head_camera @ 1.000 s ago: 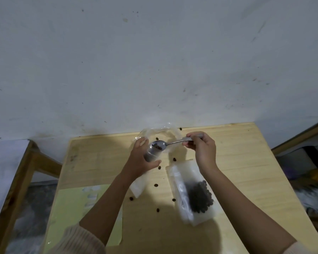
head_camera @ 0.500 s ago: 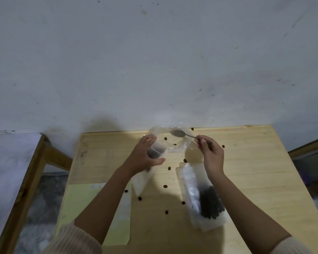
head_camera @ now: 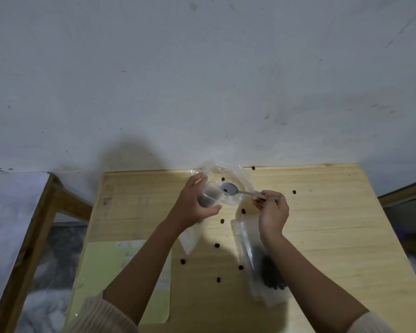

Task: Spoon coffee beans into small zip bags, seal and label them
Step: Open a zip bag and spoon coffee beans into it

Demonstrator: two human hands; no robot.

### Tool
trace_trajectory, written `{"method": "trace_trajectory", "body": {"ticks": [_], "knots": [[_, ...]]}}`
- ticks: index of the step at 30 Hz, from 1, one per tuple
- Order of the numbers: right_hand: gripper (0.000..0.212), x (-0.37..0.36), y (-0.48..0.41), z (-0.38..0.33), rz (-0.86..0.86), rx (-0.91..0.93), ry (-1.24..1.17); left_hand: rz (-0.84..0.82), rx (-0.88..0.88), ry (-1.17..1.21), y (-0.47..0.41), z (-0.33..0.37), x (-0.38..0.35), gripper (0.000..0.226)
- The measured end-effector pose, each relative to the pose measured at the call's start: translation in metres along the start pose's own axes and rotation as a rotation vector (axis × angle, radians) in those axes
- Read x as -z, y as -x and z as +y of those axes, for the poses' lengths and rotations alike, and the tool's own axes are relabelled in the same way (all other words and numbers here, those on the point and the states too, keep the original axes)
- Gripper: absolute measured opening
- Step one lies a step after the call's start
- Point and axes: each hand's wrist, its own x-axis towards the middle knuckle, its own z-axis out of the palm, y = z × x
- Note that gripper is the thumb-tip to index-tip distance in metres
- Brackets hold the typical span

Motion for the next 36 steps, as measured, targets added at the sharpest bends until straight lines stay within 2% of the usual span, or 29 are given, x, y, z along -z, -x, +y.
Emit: {"method": "trace_trajectory", "body": {"ticks": [7,14,21,29,36], "knots": [[0.024,0.000,-0.002,-0.006,0.027,-0.117,-0.081,-0.012,0.005,-0.030,0.004,-0.005,0.004,0.080],[0.021,-0.004,0.003,-0.009,0.033,0.010,-0.197,-0.026,0.025,-0.039,0.001,-0.001,0.005,0.085],[0.023,-0.017,0.008,0.004,0.018,0.035,-0.114,-0.078,0.045,0.003,0.000,0.000,0.006,0.086],[0.020,-0.022,0.010,0.013,-0.015,-0.183,-0.123,-0.128,0.018,-0.012,0.001,0.001,0.010,0.086],[0.020,-0.024,-0.001,0.005,0.022,-0.349,-0.149,-0.146,0.008,-0.021,0.004,-0.003,0.011,0.085]]}}
